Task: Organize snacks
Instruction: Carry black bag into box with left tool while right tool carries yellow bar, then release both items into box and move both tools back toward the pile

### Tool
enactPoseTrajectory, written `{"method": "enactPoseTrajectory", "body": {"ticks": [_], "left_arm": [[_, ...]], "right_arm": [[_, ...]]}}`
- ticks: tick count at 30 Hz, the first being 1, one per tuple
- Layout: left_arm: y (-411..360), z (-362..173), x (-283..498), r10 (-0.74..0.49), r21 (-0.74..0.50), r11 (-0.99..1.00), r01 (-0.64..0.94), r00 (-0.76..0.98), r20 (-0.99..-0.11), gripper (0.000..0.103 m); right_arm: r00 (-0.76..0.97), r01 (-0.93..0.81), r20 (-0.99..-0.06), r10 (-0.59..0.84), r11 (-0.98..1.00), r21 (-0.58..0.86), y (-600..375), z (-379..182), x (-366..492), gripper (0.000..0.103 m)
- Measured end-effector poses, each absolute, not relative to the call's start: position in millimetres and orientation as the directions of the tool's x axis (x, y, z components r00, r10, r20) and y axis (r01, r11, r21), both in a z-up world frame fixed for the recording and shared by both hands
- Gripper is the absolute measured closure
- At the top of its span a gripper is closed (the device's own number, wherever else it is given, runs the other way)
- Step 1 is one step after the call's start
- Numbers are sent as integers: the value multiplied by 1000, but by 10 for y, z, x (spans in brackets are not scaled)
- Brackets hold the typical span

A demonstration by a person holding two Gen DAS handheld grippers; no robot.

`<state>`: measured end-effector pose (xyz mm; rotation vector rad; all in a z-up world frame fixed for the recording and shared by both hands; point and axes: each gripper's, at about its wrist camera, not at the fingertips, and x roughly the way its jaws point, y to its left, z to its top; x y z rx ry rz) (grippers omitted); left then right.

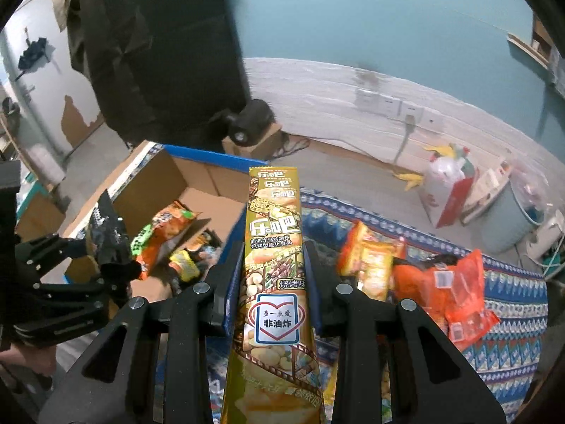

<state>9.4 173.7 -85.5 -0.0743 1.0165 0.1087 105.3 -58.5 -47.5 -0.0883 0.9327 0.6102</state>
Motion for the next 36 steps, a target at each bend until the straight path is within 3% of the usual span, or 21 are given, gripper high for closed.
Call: {"method": "enactPoseTrajectory", "body": {"ticks": [3,10,36], "left_arm": [[1814,-894,112,73,-8,987,-159,497,-864,41],[1927,-872,82,126,23,978,-209,490,-863,22],[2355,-664,-151,199,46,952,-301,500,-843,22]], "right_arm": [[429,-546,-776,463,817,185,-458,-493,1037,74],[405,-575,-781,476,797,187,-231,-556,1011,74],[259,-630,-826,500,736,248,620,-876,999,73]]}}
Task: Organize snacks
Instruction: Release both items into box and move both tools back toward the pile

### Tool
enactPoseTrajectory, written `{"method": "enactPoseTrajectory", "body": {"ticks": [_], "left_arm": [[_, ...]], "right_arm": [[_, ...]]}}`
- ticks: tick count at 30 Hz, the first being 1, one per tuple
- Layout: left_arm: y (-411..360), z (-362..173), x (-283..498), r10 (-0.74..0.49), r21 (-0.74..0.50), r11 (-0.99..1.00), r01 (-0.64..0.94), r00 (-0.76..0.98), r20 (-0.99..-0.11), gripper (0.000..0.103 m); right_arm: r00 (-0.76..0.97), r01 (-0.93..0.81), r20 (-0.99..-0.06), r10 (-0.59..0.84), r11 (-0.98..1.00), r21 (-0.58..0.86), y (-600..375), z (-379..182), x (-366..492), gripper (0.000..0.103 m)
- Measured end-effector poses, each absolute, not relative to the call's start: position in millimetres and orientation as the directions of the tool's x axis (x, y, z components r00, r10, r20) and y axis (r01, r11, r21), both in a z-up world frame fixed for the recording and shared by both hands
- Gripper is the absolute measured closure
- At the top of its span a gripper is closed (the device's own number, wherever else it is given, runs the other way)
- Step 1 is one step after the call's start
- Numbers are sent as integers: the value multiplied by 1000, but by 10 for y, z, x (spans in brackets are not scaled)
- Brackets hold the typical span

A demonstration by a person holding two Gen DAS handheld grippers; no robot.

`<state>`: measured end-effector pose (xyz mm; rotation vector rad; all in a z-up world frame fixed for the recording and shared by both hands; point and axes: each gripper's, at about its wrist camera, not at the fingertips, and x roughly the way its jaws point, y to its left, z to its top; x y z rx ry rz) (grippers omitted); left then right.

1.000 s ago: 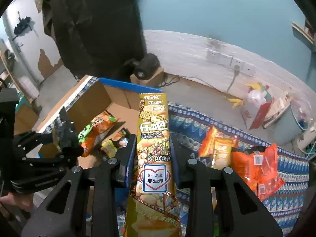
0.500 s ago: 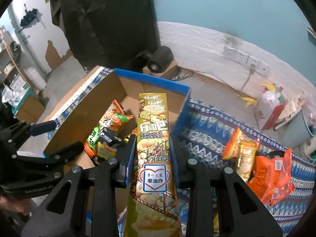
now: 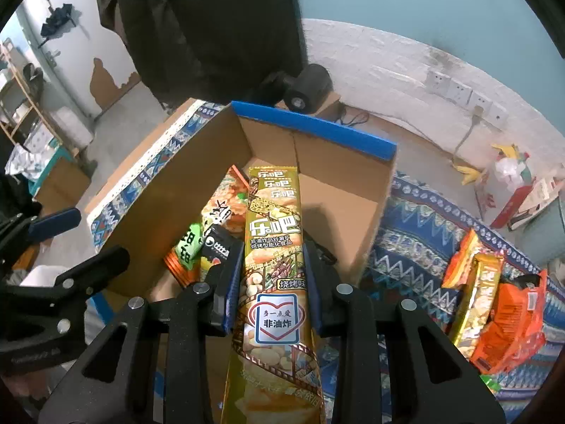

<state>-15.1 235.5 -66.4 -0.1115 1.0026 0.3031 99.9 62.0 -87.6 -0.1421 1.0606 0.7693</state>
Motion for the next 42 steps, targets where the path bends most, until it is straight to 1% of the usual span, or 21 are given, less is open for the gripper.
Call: {"method": "enactPoseTrajectory", "body": {"ticks": [3,5,6,7,11,13,19,23,28,38,42], "left_arm": [[2349,-668,-154,199,50,954,-294,501,-842,22],[2341,-675,-158,202,54,954,-295,497,-844,22],[2339,-676,-164,201,53,954,-295,497,-844,22],[2333,-674,-167,198,51,955,-293,498,-844,22],[2305,-645,-166,194,48,957,-287,506,-841,22],[2278,-640,-156,190,46,958,-282,509,-840,22],[2147,-645,-114,164,35,967,-252,511,-844,22],[2024,-649,-70,140,24,973,-228,510,-848,22],[1849,-645,-25,140,39,978,-205,507,-850,22],[1421,-631,96,115,57,990,-128,511,-852,22],[1220,-632,152,102,67,994,-87,510,-854,22]], "right_arm": [[236,-640,-835,497,726,251,711,-906,987,67],[237,-643,-835,497,724,249,722,-892,968,59],[250,-642,-831,498,727,242,712,-862,951,51],[257,-640,-828,498,730,240,709,-845,951,46],[276,-632,-817,507,736,242,610,-752,957,44],[290,-627,-814,504,742,236,561,-720,962,38],[339,-612,-810,478,766,196,320,-647,982,32],[359,-599,-809,465,780,182,149,-635,996,32],[376,-589,-813,443,792,159,-100,-630,1008,28],[412,-558,-824,390,823,110,-613,-650,995,26],[426,-536,-825,370,838,99,-844,-655,1013,23]]}}
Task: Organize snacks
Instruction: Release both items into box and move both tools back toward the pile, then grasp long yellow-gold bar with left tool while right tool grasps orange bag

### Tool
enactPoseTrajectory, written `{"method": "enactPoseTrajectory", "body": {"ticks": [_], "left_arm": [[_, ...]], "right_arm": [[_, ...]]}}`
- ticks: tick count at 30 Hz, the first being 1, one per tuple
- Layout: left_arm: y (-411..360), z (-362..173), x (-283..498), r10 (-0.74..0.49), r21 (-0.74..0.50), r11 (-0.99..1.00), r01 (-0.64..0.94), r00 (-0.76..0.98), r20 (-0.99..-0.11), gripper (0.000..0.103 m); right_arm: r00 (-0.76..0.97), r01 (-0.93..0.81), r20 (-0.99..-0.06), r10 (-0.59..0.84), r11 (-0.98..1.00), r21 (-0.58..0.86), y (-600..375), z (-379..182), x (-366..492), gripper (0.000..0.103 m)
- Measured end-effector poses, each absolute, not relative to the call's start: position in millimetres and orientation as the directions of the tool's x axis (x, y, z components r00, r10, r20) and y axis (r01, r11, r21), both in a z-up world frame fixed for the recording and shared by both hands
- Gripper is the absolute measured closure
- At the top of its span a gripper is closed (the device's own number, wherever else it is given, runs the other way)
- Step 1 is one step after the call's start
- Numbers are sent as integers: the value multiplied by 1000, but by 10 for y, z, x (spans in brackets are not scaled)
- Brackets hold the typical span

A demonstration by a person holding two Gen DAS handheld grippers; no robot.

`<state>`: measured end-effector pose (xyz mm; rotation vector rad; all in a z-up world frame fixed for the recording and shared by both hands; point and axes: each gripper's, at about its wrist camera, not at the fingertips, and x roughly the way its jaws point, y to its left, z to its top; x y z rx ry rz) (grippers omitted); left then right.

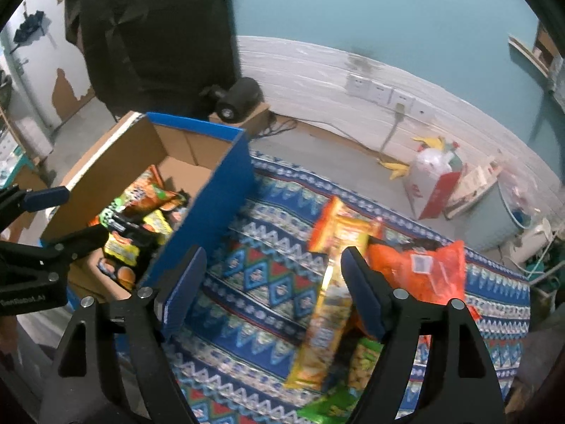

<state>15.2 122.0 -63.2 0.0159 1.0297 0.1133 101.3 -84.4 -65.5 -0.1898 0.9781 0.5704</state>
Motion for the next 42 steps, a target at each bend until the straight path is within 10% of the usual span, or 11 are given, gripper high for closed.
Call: {"method": "enactPoseTrajectory", "body": {"ticks": [42], "left_arm": [[-282,-1482,1051,-62,-54,998,33,339,-939,22]], "right_arm": [[376,-326,-906,192,943,65,-2868,-1283,1589,23]]}}
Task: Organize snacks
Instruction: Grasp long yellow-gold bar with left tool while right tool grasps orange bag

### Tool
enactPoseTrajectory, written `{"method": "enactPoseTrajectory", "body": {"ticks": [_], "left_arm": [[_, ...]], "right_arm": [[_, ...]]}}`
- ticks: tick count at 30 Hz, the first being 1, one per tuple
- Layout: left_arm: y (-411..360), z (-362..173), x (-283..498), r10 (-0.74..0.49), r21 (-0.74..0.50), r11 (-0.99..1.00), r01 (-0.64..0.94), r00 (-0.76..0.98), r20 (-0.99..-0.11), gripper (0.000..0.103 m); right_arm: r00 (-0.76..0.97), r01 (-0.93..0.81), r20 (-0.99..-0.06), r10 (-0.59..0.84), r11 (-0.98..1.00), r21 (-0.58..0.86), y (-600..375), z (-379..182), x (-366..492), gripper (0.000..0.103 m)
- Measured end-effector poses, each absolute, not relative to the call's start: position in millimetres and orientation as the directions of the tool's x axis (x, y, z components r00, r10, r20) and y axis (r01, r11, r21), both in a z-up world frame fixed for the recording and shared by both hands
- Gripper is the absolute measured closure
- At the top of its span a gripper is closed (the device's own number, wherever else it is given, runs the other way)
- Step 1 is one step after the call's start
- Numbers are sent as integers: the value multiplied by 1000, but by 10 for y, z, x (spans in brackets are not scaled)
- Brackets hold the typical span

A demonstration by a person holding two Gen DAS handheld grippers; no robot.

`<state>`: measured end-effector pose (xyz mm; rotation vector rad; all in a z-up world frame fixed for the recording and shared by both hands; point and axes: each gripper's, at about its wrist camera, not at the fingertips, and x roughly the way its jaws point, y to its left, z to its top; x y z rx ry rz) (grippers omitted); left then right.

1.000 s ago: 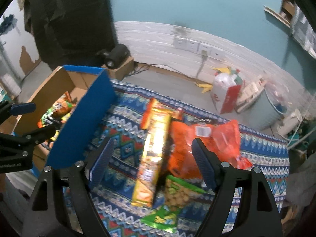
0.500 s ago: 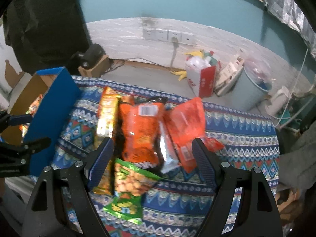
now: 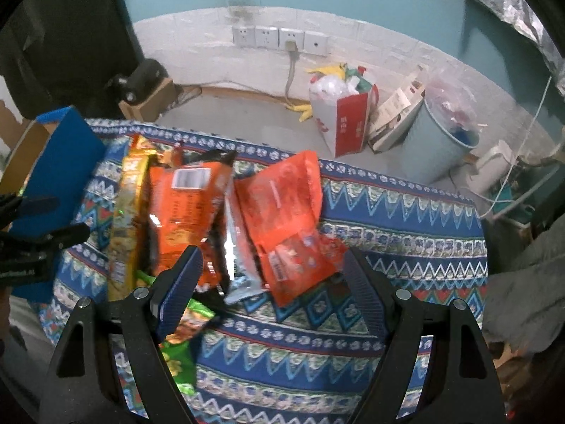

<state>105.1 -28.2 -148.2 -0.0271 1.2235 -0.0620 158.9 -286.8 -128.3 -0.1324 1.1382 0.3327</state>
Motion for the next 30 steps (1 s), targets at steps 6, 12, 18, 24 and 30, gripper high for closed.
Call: {"method": "enactPoseTrajectory", "body": {"ticks": [6,12,18,24,30], "left_arm": [[-345,-1679,1225,-86,-94,996,-8,318,-944,22],[-353,-1893,1299,-83,-99,994,-45,275,-958,22],[-393,-2072,1323,-72,-82,996,-28,240,-968,22],[-495,-2202,1333,-58,-57,998,7,220,-974,21],[-569,-2195,1309,-63,-51,997,55,249,-966,26]], "right_arm": [[307,-358,-933,189,931,71,-2972,-1515,1871,23],[237,-401,-949,209,911,100,-3027,-1864,2027,23],[207,-409,-956,209,906,110,-3027,-2105,2143,23],[190,-440,-958,217,891,115,-2931,-2258,2193,23],[186,-452,-964,189,888,86,-2863,-2375,2207,23]]}}
